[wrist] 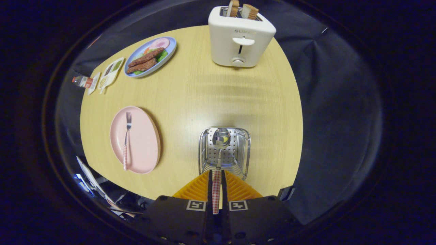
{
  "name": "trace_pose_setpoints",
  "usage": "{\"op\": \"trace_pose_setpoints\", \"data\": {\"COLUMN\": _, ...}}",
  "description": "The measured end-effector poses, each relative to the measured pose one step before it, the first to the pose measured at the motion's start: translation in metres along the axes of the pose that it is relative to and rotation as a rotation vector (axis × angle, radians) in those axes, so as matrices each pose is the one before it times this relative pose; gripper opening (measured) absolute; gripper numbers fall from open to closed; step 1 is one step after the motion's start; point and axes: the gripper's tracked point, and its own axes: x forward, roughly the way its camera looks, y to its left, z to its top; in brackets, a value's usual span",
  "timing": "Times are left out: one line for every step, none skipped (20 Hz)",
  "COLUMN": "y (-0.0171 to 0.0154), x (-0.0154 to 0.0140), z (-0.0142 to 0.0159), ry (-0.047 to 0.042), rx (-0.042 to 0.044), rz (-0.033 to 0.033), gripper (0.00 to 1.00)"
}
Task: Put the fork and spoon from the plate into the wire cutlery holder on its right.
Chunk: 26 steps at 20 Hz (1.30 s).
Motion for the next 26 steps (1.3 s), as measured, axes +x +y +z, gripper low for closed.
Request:
{"op": "trace_pose_setpoints", "data": {"y": 0.00294, "x": -0.00284, "z": 0.00015, "ry": -0.01542, "rx": -0.00417, "rz": -0.00677, "gripper": 0.1}}
{"op": "trace_pose_setpoints", "data": {"y": 0.00522, "x": -0.00226, "z": -0.0008, "ry": -0.01469, "rx": -0.00446, "rz": 0.00125, "gripper": 0.1}}
{"op": "trace_pose_setpoints", "data": {"y": 0.00654, "x": -0.00274, "z": -0.00024, "ry": -0.01289, "rx": -0.0056, "rz": 0.0046, "gripper": 0.12}}
{"op": "trace_pose_setpoints", "data": {"y": 0.00619, "x": -0.00084, "z": -0.0001, "ry": -0.01729, "rx": 0.00002, "rz": 0.00299, "gripper": 0.17}}
{"op": "trace_pose_setpoints", "data": {"y": 0.00772, "x": -0.00112, "z": 0.00037, "ry": -0.02269, "rx": -0.0018, "rz": 0.00605, "gripper": 0.22}}
{"op": "trace_pose_setpoints", "data": {"y": 0.00686, "x": -0.00044, "z": -0.00141, "ry": -0.02133, "rx": -0.00385, "rz": -0.00237, "gripper": 0.24}}
{"op": "trace_pose_setpoints", "data": {"y": 0.00509, "x": -0.00061, "z": -0.00029, "ry": -0.02166, "rx": 0.00326, "rz": -0.01417, "gripper": 0.36}}
{"op": "trace_pose_setpoints", "data": {"y": 0.00685, "x": 0.00111, "z": 0.0007, "ry": -0.0276, "rx": -0.0052, "rz": -0.01116, "gripper": 0.47}}
{"op": "trace_pose_setpoints", "data": {"y": 0.0073, "x": 0.00027, "z": 0.00084, "ry": -0.02778, "rx": -0.00449, "rz": -0.00866, "gripper": 0.58}}
{"op": "trace_pose_setpoints", "data": {"y": 0.00914, "x": 0.00071, "z": 0.00062, "ry": -0.0272, "rx": -0.00311, "rz": -0.00537, "gripper": 0.63}}
{"op": "trace_pose_setpoints", "data": {"y": 0.01019, "x": 0.0, "z": 0.00163, "ry": -0.02939, "rx": -0.00099, "rz": 0.00554, "gripper": 0.67}}
{"op": "trace_pose_setpoints", "data": {"y": 0.01038, "x": 0.00044, "z": 0.00085, "ry": -0.03112, "rx": -0.00032, "rz": 0.00182, "gripper": 0.73}}
{"op": "trace_pose_setpoints", "data": {"y": 0.00923, "x": 0.00095, "z": 0.00063, "ry": -0.02668, "rx": -0.00304, "rz": 0.00152, "gripper": 0.78}}
{"op": "trace_pose_setpoints", "data": {"y": 0.01305, "x": 0.00208, "z": -0.00168, "ry": -0.02184, "rx": -0.0013, "rz": 0.011, "gripper": 0.84}}
{"op": "trace_pose_setpoints", "data": {"y": 0.01076, "x": 0.00203, "z": -0.00134, "ry": -0.01669, "rx": 0.00152, "rz": 0.00038, "gripper": 0.89}}
{"op": "trace_pose_setpoints", "data": {"y": 0.01013, "x": 0.00401, "z": -0.00332, "ry": -0.01464, "rx": 0.005, "rz": 0.00166, "gripper": 0.93}}
{"op": "trace_pose_setpoints", "data": {"y": 0.01059, "x": 0.0036, "z": -0.00313, "ry": -0.00776, "rx": 0.00631, "rz": 0.00179, "gripper": 0.98}}
{"op": "trace_pose_setpoints", "data": {"y": 0.01321, "x": 0.00518, "z": -0.00456, "ry": -0.00762, "rx": 0.00821, "rz": 0.01008, "gripper": 0.98}}
{"op": "trace_pose_setpoints", "data": {"y": 0.01084, "x": 0.00453, "z": -0.00185, "ry": -0.00962, "rx": 0.00873, "rz": 0.00886, "gripper": 0.98}}
{"op": "trace_pose_setpoints", "data": {"y": 0.01124, "x": 0.00589, "z": -0.00204, "ry": -0.00949, "rx": 0.0114, "rz": 0.01365, "gripper": 0.98}}
{"op": "trace_pose_setpoints", "data": {"y": 0.01151, "x": 0.00558, "z": -0.00294, "ry": -0.00851, "rx": 0.01391, "rz": 0.01571, "gripper": 0.98}}
{"op": "trace_pose_setpoints", "data": {"y": 0.01027, "x": 0.006, "z": -0.004, "ry": -0.00781, "rx": 0.0146, "rz": 0.01584, "gripper": 0.98}}
{"op": "trace_pose_setpoints", "data": {"y": 0.00755, "x": 0.00646, "z": -0.00507, "ry": -0.00469, "rx": 0.0187, "rz": 0.00542, "gripper": 0.98}}
{"op": "trace_pose_setpoints", "data": {"y": 0.00546, "x": 0.00613, "z": -0.00448, "ry": -0.00488, "rx": 0.02147, "rz": 0.00564, "gripper": 0.98}}
{"op": "trace_pose_setpoints", "data": {"y": 0.0074, "x": 0.0068, "z": -0.00497, "ry": -0.00006, "rx": 0.01806, "rz": 0.00984, "gripper": 0.98}}
{"op": "trace_pose_setpoints", "data": {"y": 0.00966, "x": 0.00506, "z": -0.00418, "ry": -0.00208, "rx": 0.0222, "rz": 0.01186, "gripper": 0.97}}
